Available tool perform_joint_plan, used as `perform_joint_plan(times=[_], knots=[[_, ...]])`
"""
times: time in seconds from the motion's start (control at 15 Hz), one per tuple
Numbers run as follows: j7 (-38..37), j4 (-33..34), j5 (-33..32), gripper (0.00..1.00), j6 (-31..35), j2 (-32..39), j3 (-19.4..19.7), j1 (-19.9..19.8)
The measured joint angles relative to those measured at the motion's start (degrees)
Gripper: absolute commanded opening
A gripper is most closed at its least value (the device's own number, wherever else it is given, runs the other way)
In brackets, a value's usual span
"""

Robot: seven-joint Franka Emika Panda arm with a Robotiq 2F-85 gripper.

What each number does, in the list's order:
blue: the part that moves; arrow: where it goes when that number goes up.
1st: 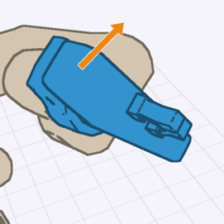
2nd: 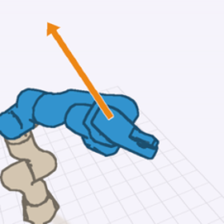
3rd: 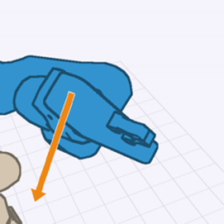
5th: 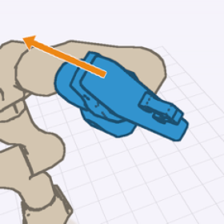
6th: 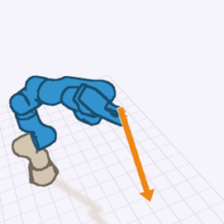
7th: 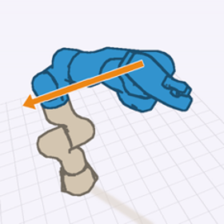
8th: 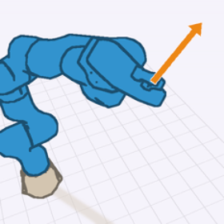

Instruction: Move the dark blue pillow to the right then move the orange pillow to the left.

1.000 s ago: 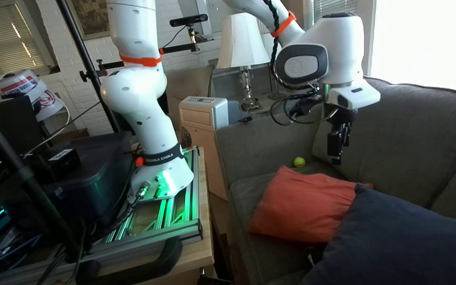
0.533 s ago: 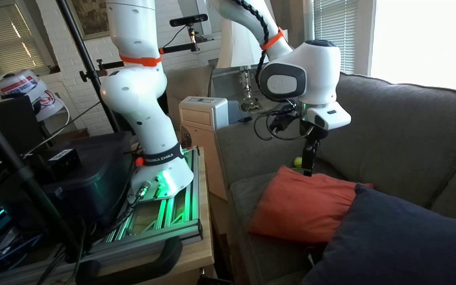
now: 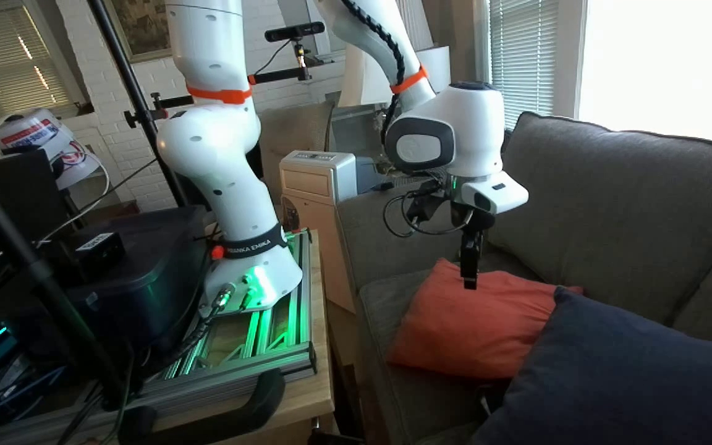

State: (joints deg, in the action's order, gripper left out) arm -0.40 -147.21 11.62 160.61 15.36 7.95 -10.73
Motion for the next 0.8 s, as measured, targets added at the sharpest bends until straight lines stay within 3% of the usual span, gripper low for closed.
perform_joint_plan(times=[0.27, 0.6, 0.8], knots=[[-0.5, -3.1, -0.1, 1.0, 10.5, 1.3, 1.7, -0.4], [-1.1, -3.2, -0.5, 1.0, 11.4, 1.6, 2.3, -0.1], [-9.4, -3.0, -2.9, 1.0, 17.3, 4.8, 10.4, 6.8]])
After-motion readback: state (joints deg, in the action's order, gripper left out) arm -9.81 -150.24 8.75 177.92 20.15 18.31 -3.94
